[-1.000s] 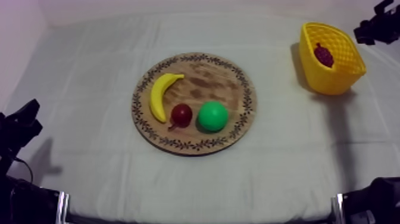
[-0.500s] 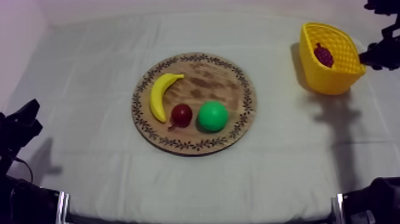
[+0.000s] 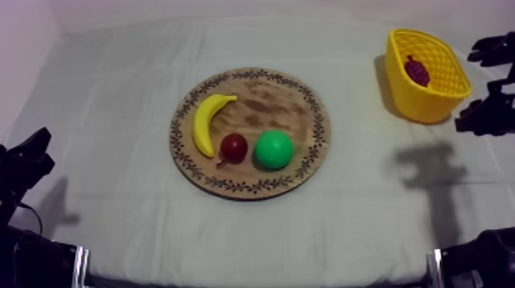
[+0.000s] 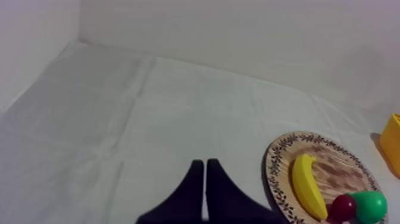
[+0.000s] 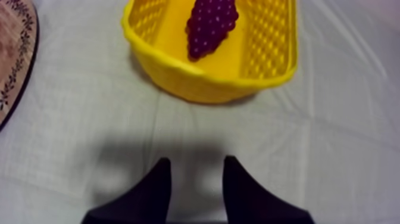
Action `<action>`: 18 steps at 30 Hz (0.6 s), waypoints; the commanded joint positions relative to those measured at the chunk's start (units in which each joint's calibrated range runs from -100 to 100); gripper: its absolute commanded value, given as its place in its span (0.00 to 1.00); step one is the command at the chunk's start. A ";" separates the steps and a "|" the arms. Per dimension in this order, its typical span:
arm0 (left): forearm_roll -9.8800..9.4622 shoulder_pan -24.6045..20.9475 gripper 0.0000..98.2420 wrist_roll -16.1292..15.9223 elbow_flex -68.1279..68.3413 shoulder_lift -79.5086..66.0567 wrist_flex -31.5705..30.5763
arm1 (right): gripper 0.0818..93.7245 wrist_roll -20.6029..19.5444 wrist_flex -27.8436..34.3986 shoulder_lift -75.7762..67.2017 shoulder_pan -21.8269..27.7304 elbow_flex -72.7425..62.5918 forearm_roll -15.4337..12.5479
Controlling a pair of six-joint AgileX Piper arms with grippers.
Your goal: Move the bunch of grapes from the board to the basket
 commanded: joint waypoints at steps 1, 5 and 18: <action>-0.02 0.00 0.00 0.00 -0.02 0.00 -0.05 | 0.27 0.25 -0.86 -2.73 -0.01 4.04 -0.36; -0.02 0.00 0.00 0.00 -0.02 0.00 -0.05 | 0.23 0.47 -2.70 -7.63 -0.16 9.17 -0.78; -0.02 0.00 0.00 0.03 -0.02 0.00 -0.05 | 0.05 0.44 -6.60 -27.16 -0.97 23.56 -2.02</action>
